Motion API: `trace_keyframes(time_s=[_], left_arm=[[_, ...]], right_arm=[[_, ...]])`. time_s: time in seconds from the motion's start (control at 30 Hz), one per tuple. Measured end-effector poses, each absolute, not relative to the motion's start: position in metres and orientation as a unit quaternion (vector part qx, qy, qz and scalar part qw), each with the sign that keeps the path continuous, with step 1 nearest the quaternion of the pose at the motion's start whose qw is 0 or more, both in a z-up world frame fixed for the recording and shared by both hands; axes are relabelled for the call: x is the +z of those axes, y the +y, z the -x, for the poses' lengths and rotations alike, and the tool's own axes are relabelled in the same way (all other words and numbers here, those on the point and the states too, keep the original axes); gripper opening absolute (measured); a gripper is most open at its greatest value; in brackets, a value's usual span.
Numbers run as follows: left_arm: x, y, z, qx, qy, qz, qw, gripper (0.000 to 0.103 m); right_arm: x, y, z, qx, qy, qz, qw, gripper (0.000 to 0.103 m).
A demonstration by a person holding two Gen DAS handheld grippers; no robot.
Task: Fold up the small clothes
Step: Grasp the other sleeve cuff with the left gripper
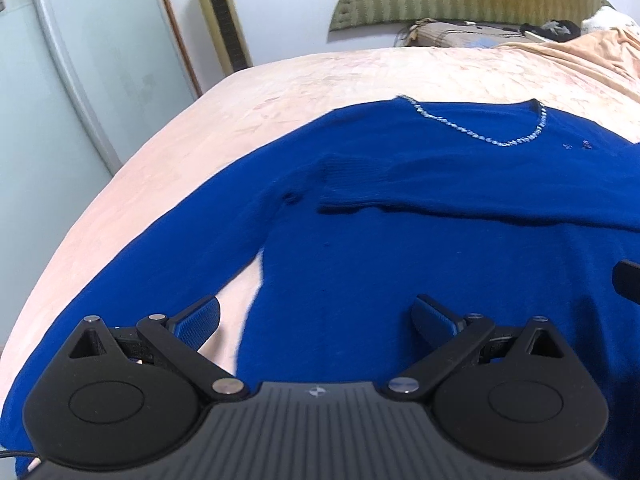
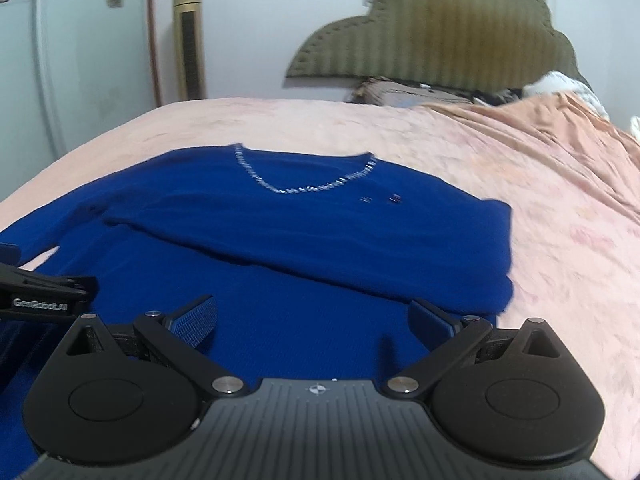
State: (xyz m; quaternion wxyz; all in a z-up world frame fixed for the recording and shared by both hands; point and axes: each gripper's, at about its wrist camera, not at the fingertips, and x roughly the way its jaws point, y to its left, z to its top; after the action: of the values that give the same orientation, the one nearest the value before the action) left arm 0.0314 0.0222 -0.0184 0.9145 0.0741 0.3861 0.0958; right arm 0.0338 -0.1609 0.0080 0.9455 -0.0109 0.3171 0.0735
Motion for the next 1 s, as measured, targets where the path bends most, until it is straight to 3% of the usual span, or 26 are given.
trace_keyframes(time_s=[0.47,1.0], left_arm=[[-0.016,0.110,0.025,0.221,0.385,0.057,0.894,0.103],[-0.045,0.284,0.119,0.227,0.187,0.525,0.799,0.102]], right_arm=[[0.013,-0.117,-0.023,0.158,0.310,0.032,0.937,0.102],[0.010,-0.121,-0.019,0.177,0.312,0.004,0.933,0.103]])
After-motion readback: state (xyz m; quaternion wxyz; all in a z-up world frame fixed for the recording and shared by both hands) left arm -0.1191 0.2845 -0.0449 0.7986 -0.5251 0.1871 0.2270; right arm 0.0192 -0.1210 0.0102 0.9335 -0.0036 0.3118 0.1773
